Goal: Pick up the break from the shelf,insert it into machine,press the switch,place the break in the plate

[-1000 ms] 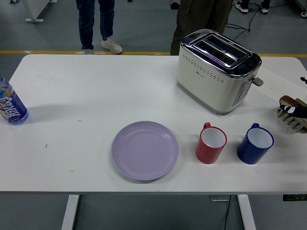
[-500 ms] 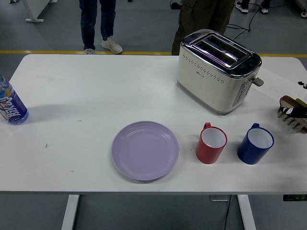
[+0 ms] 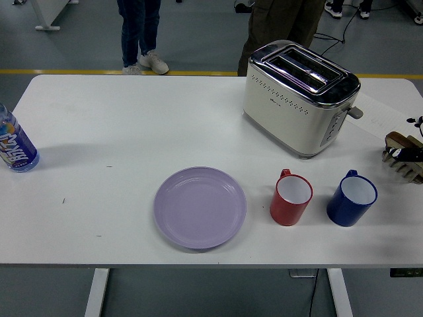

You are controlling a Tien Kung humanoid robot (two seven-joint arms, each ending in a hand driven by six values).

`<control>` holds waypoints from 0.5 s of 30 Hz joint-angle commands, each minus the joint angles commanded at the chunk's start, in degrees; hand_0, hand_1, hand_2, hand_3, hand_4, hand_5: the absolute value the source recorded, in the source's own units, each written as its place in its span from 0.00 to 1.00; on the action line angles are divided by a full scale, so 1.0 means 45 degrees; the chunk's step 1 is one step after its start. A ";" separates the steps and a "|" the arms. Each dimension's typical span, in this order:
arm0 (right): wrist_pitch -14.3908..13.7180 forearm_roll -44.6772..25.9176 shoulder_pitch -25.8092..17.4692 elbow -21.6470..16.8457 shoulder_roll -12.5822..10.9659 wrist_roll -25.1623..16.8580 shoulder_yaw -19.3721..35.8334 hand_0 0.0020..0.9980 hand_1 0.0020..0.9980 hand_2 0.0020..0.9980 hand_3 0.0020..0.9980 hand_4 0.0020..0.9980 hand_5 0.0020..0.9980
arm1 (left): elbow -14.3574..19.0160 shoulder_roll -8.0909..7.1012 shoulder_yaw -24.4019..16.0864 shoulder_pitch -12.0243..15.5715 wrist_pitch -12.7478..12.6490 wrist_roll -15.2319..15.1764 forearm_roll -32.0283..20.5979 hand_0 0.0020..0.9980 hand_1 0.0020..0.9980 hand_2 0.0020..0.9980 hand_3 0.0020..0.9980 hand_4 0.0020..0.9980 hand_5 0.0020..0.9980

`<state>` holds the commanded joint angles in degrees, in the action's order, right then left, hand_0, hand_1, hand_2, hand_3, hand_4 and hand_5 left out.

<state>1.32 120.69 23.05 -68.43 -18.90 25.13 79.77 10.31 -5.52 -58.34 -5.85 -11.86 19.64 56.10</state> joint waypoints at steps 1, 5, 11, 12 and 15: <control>-0.0013 0.0078 0.0048 0.0070 -0.0003 0.0055 -0.0037 0.93 0.84 0.84 0.86 0.80 0.27 | 0.0000 0.0001 0.0004 0.0000 -0.0004 -0.0001 -0.0012 0.63 0.49 0.49 0.55 0.34 0.82; -0.0025 0.0331 0.0178 0.0231 -0.0011 0.0238 -0.0160 0.89 0.82 0.81 0.84 0.80 0.26 | 0.0000 0.0004 -0.0006 0.0007 -0.0012 0.0000 -0.0002 0.63 0.49 0.49 0.55 0.33 0.82; 0.0014 0.0507 0.0314 0.0414 -0.0028 0.0403 -0.0332 0.85 0.78 0.79 0.82 0.78 0.28 | 0.0000 -0.0007 -0.0036 0.0028 -0.0007 0.0008 0.0054 0.63 0.49 0.49 0.55 0.33 0.81; 0.0039 0.0500 0.0351 0.0471 -0.0044 0.0430 -0.0390 0.85 0.78 0.79 0.82 0.78 0.28 | 0.0000 -0.0004 -0.0052 0.0041 -0.0008 0.0013 0.0074 0.63 0.49 0.49 0.55 0.33 0.81; 0.0072 0.0509 0.0430 0.0588 -0.0083 0.0472 -0.0516 0.85 0.78 0.79 0.82 0.78 0.28 | 0.0000 0.0001 -0.0082 0.0064 -0.0007 0.0025 0.0122 0.63 0.49 0.49 0.55 0.33 0.81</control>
<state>1.64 122.98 24.99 -65.79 -19.27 27.25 77.45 10.31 -5.52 -58.71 -5.56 -11.90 19.75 56.64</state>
